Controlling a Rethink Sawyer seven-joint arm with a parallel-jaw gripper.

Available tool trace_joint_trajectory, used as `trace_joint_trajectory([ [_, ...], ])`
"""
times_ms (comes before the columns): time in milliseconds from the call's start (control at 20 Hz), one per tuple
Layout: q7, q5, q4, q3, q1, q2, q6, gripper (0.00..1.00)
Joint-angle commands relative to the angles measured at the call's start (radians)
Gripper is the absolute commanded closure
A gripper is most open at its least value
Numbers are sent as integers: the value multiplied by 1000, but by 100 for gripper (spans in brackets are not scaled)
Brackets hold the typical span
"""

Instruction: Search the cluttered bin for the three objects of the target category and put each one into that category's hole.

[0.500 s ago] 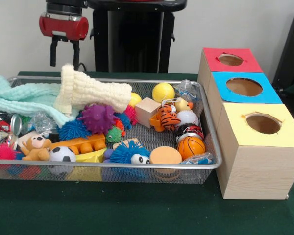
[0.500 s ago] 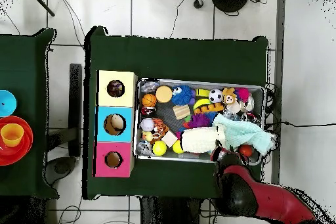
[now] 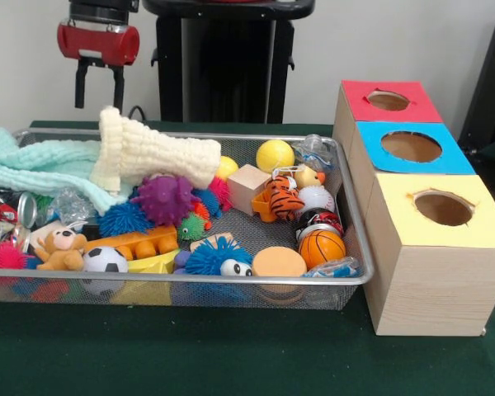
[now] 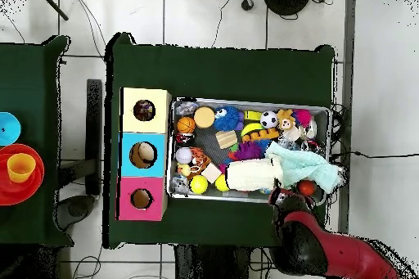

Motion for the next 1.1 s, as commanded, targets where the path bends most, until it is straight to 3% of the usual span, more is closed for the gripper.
trace_joint_trajectory([
  [50,44,-77,-75,55,-17,15,-69,0],
  [500,36,-119,-194,67,-22,92,-132,0],
  [1100,25,-177,-273,125,-36,88,-119,0],
])
